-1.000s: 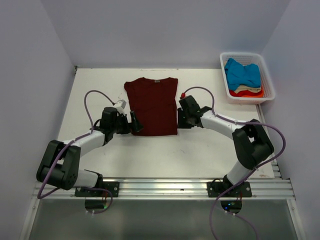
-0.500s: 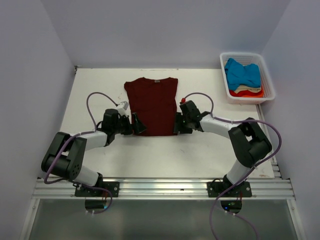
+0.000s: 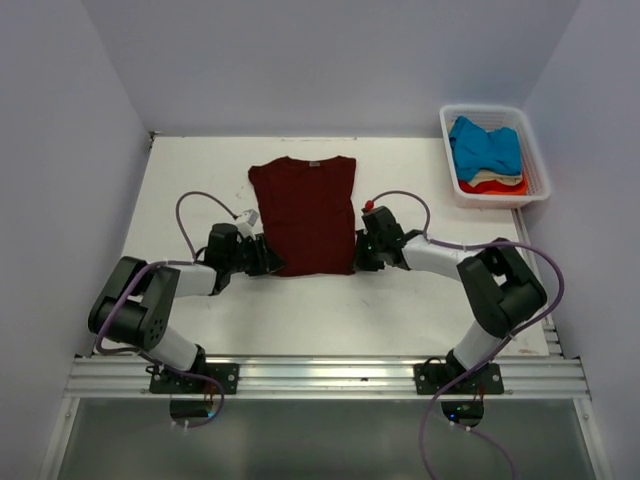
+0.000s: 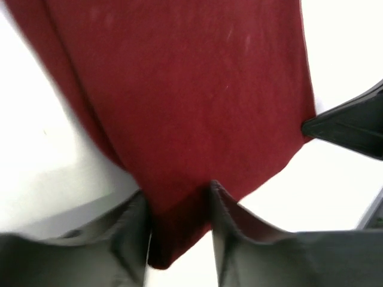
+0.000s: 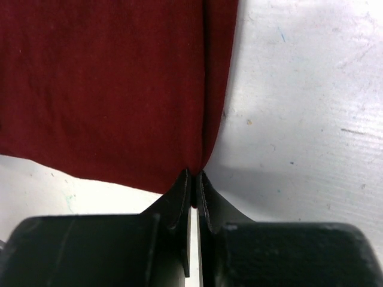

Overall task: Fold and stack the t-shirts
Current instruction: Grab one side of the 2/3 rectangular tshirt with both arms

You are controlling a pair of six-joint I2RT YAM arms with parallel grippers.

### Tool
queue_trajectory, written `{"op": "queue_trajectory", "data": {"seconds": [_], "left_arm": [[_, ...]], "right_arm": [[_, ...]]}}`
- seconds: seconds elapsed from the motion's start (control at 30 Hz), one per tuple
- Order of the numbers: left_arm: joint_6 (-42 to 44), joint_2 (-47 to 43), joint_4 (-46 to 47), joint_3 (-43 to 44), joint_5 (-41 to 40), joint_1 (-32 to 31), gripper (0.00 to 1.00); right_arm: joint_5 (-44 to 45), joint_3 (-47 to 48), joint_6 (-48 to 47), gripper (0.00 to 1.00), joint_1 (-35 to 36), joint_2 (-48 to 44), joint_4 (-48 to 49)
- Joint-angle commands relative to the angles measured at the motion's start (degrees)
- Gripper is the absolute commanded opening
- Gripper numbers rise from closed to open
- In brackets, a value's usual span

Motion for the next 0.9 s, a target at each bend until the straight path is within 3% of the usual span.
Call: {"op": "queue_trajectory", "data": {"seconds": [0.0,0.03,0.17,0.27,0.37,0.67,0.87], "left_arm": [[0.1,1.5,-7.9,-2.8,1.1,0.0,0.34],[-0.2,0.8,-8.6,-3.2,1.2,0.0,0.20],[-1.2,-2.8,-11.0,-4.3,1.0,-0.1,0.03],[-1.9,-7.0,-14.4,-4.6,1.0,-0.1,0.03],[-2.6,-11.5,-18.6,-4.8,1.4,-0.1,0.13],[-6.3,-30.0,-33.3,-4.6,5.4,-2.0,0.14],[-8.6,-43.1,-43.3,0.0,3.2,-4.0,0.11]], "right_arm": [[0.2,-1.9,-0.1,0.00,0.0,-2.4,-3.3],[0.5,-2.2,-0.4,0.00,0.0,-2.7,-3.6],[0.7,-3.0,-0.5,0.00,0.1,-5.3,-4.7],[1.1,-3.5,-1.1,0.00,0.1,-8.0,-6.2],[0.8,-4.5,-1.7,0.00,0.1,-11.7,-7.8],[-0.9,-7.4,-2.8,0.00,1.1,-27.8,-16.5],[0.2,-4.1,-2.9,0.00,3.8,-37.1,-24.9]]}}
